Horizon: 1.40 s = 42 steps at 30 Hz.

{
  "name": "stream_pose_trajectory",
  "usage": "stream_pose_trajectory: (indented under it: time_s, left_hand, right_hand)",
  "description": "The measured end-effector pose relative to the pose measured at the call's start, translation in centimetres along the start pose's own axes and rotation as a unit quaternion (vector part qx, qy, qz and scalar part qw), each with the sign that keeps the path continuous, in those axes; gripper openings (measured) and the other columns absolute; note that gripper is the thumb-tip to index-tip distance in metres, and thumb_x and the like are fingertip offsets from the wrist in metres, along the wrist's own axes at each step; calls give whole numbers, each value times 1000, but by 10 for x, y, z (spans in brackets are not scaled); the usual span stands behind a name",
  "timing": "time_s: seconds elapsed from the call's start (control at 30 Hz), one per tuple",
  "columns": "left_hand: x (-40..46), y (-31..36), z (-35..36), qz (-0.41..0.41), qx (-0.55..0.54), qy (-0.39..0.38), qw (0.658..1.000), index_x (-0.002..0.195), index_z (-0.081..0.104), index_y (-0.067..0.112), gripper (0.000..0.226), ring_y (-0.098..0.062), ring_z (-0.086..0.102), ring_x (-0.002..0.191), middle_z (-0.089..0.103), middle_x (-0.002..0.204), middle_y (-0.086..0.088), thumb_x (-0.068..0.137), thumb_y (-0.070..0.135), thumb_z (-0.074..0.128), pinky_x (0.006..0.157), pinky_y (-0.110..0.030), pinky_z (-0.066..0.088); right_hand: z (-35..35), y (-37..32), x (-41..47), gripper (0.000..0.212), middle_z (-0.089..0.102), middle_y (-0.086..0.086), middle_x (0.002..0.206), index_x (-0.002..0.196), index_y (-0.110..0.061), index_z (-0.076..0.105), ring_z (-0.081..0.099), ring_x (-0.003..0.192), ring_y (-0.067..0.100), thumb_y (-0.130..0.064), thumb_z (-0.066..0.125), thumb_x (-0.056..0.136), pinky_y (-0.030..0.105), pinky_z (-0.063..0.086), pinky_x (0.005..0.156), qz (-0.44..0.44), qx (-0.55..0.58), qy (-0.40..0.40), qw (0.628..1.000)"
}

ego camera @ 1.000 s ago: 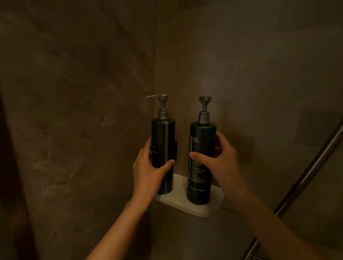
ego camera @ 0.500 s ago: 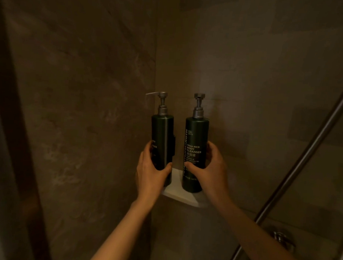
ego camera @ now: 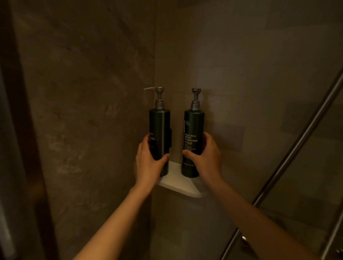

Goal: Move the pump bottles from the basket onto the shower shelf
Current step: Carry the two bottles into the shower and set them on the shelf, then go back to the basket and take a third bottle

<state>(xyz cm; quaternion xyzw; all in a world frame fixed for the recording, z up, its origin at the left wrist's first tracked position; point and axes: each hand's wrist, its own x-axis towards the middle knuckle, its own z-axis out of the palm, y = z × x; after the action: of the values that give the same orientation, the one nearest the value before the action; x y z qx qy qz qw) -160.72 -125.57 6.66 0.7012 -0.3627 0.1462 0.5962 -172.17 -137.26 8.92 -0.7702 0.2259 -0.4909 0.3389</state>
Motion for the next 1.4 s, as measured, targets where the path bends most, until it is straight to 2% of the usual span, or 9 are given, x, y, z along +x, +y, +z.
stream_pose_trajectory:
  time_s: [0.33, 0.53, 0.63, 0.7, 0.77, 0.93, 1.1, 1.23, 1.4]
  left_hand:
    - [-1, 1, -6, -23, 38, -9, 999, 145, 28, 20, 85, -20, 45, 126, 42, 141, -4, 75, 32, 75, 93, -28, 37]
    - [-29, 4, -26, -28, 125, -44, 991, 146, 27, 17, 69, -23, 39, 132, 34, 148, -7, 88, 43, 56, 103, -34, 35]
    - [-58, 7, -38, 1, 201, -58, 978, 143, 34, 19, 60, -24, 41, 127, 41, 143, -5, 90, 40, 53, 98, -33, 38]
    - [-82, 7, -44, 21, 252, -67, 965, 142, 36, 19, 58, -23, 41, 127, 45, 140, -5, 90, 38, 53, 99, -35, 40]
    - [-106, 6, -49, 38, 305, -66, 949, 139, 40, 15, 55, -25, 42, 127, 49, 137, -8, 90, 37, 53, 101, -38, 41]
    - [-185, -6, -54, 43, 392, -95, 914, 134, 48, 9, 51, -32, 49, 120, 56, 130, -13, 89, 32, 54, 101, -44, 41]
    - [-277, -34, -68, -32, 437, -155, 886, 133, 49, 9, 51, -33, 49, 120, 55, 131, -12, 88, 33, 54, 101, -46, 40]
    - [-343, -59, -97, -113, 467, -197, 855, 136, 45, 11, 52, -30, 47, 123, 52, 135, -10, 90, 36, 51, 103, -43, 37]
    - [-402, -90, -156, -233, 485, -205, 818, 139, 40, 15, 55, -29, 41, 127, 47, 140, -9, 90, 39, 46, 106, -41, 33]
  right_hand:
    - [4, -4, 4, 79, 53, 3, 133, 137, -16, 39, 52, 121, 19, -29, 80, 71, 42, 46, 98, 9, -12, -35, 999]
    - [-21, 0, -19, 72, 31, 5, 153, 148, -20, 23, 35, 137, 22, -50, 53, 89, 42, 33, 108, 23, -58, -73, 995]
    - [-40, 6, -42, 53, 41, 8, 146, 141, -17, 39, 40, 132, 24, -43, 46, 95, 42, 37, 107, -30, -112, -78, 990]
    - [-48, 11, -63, 40, 51, 8, 132, 130, -16, 50, 49, 120, 24, -37, 46, 96, 40, 45, 95, -73, -130, -77, 986]
    - [-52, 17, -88, 31, 56, 7, 123, 122, -16, 55, 51, 112, 22, -30, 48, 95, 33, 44, 87, -116, -142, -72, 980]
    - [-49, 40, -164, 28, 61, 11, 117, 115, -7, 61, 55, 112, 25, -23, 53, 92, 30, 41, 96, -187, -161, -73, 966]
    - [-30, 69, -241, 34, 61, 15, 122, 119, -4, 60, 53, 117, 31, -22, 52, 92, 39, 39, 103, -144, -177, -187, 956]
    - [-13, 79, -293, 42, 52, 13, 136, 132, -7, 51, 41, 131, 29, -29, 44, 97, 38, 30, 111, -95, -222, -307, 920]
    - [20, 77, -353, 46, 45, 10, 144, 137, -11, 46, 33, 137, 26, -33, 41, 98, 34, 21, 114, -95, -237, -411, 875]
